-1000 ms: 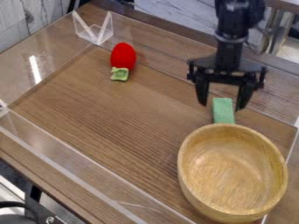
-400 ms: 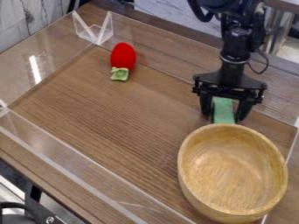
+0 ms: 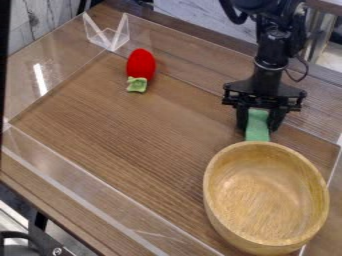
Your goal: Put the green stick in the brown bowl
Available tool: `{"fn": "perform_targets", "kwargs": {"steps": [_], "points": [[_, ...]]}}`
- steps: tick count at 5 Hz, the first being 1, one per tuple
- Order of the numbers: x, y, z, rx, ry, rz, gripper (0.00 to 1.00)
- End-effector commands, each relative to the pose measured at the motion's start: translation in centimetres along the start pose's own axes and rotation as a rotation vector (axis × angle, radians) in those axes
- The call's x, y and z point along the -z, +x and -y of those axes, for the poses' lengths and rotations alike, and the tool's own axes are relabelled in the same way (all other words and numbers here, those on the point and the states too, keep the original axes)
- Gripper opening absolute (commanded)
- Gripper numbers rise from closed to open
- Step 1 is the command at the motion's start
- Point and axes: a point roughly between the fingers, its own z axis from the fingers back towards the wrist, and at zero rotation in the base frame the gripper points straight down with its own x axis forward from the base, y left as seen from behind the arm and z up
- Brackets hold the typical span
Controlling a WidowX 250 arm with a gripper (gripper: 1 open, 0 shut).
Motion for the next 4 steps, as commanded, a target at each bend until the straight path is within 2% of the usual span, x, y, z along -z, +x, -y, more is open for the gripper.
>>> {"fn": "perform_targets", "kwargs": {"steps": [1,2,4], "points": [[-1.1,0.2,1.9,-0.018,-0.013,0.036,0.0],[-0.8,-0.6,3.0,-0.03,-0.001,0.036,0.0],[-0.6,-0.6,4.0,-0.027,0.038,0.024,0.0]]}}
